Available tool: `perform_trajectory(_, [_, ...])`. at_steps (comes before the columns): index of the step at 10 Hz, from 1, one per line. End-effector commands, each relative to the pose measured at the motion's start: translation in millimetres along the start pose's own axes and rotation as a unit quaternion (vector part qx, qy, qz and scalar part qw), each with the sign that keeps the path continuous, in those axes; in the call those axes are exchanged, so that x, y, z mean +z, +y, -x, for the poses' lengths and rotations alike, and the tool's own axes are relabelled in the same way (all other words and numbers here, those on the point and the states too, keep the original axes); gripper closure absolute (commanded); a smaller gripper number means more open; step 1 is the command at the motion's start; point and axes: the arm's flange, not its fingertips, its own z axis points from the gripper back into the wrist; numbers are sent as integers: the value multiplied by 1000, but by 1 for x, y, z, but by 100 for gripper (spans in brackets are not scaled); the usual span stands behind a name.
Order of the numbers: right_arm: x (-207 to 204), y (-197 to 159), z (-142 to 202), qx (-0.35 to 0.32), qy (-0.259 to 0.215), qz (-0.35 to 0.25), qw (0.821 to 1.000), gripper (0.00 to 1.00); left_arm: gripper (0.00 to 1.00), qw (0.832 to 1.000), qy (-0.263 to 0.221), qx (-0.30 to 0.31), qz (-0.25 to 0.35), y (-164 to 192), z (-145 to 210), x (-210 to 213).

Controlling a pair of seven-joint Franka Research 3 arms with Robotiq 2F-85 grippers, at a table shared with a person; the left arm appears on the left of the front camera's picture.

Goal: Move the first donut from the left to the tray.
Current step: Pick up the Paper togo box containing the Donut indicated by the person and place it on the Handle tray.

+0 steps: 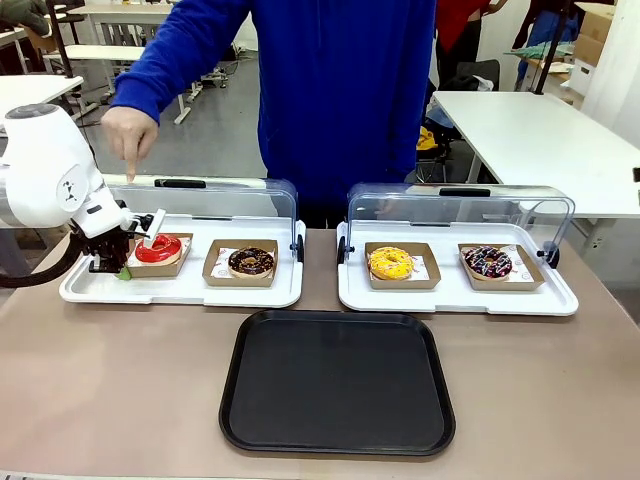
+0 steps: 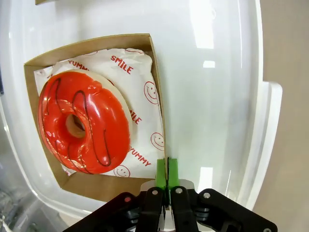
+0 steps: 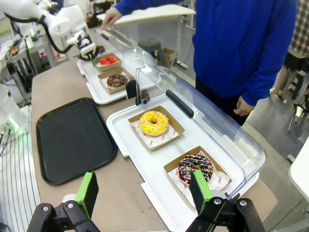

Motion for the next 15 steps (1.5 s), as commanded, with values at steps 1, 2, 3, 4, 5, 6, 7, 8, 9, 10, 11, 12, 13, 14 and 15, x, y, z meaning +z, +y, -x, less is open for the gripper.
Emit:
perform_trajectory(1, [-1, -3, -2, 14, -14, 1, 1000, 0, 100, 1000, 0, 1, -1, 0, 1, -2])
perform_trajectory(2, [-1, -3, -2, 14, -14, 1, 1000, 0, 100, 1000, 0, 1, -1, 0, 1, -2])
perform_trajectory(3, [-1, -3, -2, 14, -14, 1, 1000, 0, 100, 1000, 0, 1, -1, 0, 1, -2])
perform_trajectory(4, [-1, -3, -2, 14, -14, 1, 1000, 0, 100, 1000, 0, 1, -1, 0, 1, -2])
perform_trajectory(5, [-1, -3, -2, 14, -14, 1, 1000, 0, 99, 1000, 0, 1, 0, 0, 1, -1])
perform_trajectory(6, [-1, -3, -2, 14, -14, 1, 1000, 0, 99, 1000, -10, 11, -24, -9, 1, 14])
perform_trajectory(7, [-1, -3, -2, 14, -14, 1, 1000, 0, 99, 999, -10, 22, -39, -17, -1, 26])
perform_trajectory(8, [-1, -3, -2, 14, -14, 1, 1000, 0, 99, 998, -11, 27, -55, -26, -3, 37])
perform_trajectory(9, [-1, -3, -2, 14, -14, 1, 1000, 0, 99, 997, -15, 26, -67, -32, -5, 46])
perform_trajectory(10, [-1, -3, -2, 14, -14, 1, 1000, 0, 99, 997, -17, 21, -77, -38, -7, 56])
perform_trajectory(11, [-1, -3, -2, 14, -14, 1, 1000, 0, 99, 996, -14, 20, -92, -44, -12, 65])
perform_trajectory(12, [-1, -3, -2, 14, -14, 1, 1000, 0, 99, 995, -11, 13, -99, -54, -19, 76])
perform_trajectory(13, [-1, -3, -2, 14, -14, 1, 1000, 0, 99, 995, -8, 8, -98, -64, -29, 83])
perform_trajectory(14, [-1, -3, -2, 14, -14, 1, 1000, 0, 99, 996, -5, 7, -94, -76, -42, 88])
perform_trajectory(15, [-1, -3, -2, 14, -14, 1, 1000, 0, 99, 994, -12, 9, -105, -92, -57, 97])
